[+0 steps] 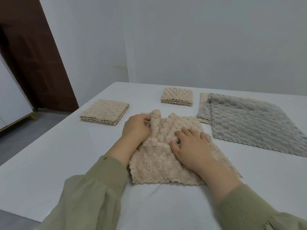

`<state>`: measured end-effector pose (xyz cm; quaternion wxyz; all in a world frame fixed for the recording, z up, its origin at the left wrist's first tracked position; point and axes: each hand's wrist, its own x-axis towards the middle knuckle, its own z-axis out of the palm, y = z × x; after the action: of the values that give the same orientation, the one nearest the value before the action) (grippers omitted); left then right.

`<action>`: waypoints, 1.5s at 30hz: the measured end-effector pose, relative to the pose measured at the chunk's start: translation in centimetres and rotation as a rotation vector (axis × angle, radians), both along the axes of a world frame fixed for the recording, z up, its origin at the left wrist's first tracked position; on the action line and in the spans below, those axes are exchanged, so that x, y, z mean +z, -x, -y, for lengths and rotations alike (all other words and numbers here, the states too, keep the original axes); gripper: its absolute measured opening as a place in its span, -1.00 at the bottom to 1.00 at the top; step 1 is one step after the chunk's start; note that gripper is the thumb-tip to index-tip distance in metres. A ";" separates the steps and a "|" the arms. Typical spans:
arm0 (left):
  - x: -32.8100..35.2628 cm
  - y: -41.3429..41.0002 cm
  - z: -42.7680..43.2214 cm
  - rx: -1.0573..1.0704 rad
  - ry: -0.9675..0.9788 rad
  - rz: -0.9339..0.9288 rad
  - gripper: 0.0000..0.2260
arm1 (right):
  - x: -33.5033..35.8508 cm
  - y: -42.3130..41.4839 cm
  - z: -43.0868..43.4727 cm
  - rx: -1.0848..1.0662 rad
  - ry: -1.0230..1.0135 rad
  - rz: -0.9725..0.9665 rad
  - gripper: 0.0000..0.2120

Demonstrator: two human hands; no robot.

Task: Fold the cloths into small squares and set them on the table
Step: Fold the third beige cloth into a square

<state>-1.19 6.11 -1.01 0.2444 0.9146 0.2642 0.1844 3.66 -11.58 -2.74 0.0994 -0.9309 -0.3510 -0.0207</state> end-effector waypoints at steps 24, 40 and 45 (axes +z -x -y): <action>-1.2 1.8 0.9 -0.446 -0.282 -0.530 -0.34 | 0.8 0.3 2.1 -0.101 0.031 0.077 -0.36; -2.1 8.7 1.4 -0.485 -0.379 -0.499 -0.36 | 0.0 4.9 4.1 -0.056 0.200 -0.091 -0.27; -1.2 8.6 1.7 -0.492 -0.285 -0.544 -0.36 | -0.1 5.1 4.3 -0.066 0.228 -0.101 -0.27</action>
<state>-9.83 4.41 -2.25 0.0730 0.9909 0.0639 -0.0938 -1.42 -15.88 -2.84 0.0099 -0.9470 -0.3149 0.0628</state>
